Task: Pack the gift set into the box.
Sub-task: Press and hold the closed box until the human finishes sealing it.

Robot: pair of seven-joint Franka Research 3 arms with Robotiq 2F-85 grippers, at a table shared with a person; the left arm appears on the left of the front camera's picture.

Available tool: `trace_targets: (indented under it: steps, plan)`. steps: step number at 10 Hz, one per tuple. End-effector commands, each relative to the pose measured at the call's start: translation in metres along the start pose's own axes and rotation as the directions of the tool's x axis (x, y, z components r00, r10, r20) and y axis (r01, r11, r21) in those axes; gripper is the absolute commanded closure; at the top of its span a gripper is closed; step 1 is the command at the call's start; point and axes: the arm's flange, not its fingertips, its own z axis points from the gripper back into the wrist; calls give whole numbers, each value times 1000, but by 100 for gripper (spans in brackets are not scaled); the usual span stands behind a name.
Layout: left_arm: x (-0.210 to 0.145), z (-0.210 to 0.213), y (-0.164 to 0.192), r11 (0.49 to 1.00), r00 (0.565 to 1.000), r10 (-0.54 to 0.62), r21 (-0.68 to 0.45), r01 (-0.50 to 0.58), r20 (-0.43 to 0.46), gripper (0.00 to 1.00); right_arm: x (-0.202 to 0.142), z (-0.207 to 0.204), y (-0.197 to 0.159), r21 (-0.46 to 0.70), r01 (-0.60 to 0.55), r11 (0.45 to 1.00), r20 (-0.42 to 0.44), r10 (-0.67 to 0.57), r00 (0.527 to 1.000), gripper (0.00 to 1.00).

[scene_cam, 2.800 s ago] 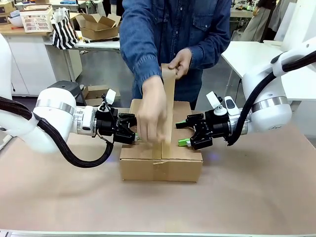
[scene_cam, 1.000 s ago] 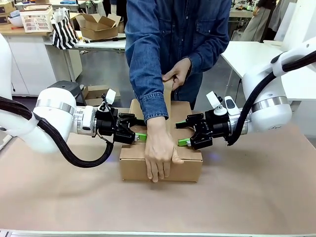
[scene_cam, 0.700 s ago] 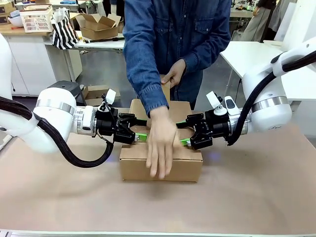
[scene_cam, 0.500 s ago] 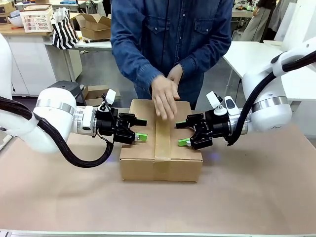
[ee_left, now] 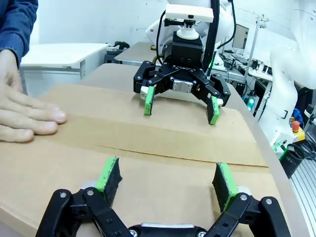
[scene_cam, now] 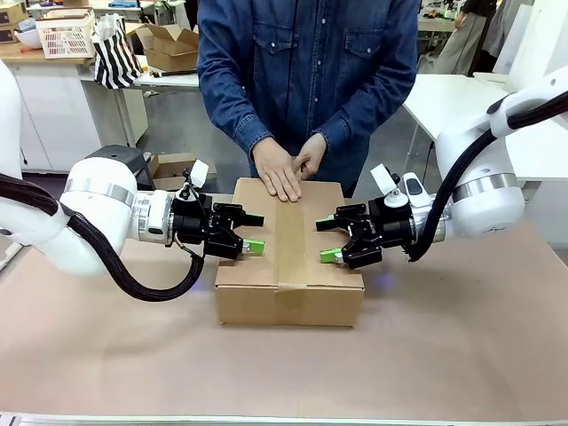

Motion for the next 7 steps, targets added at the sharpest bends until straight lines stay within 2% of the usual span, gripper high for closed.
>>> trace_targets:
  steps: [1,7]
  plan:
    - [0,2,0,1000,1000,-6,-1,6,-15,0,-1,0,1,-2,-12,1000,-3,12,1000,0]
    - [0,2,0,1000,1000,-6,-1,6,-15,0,-1,0,1,-2,-12,1000,-3,12,1000,0]
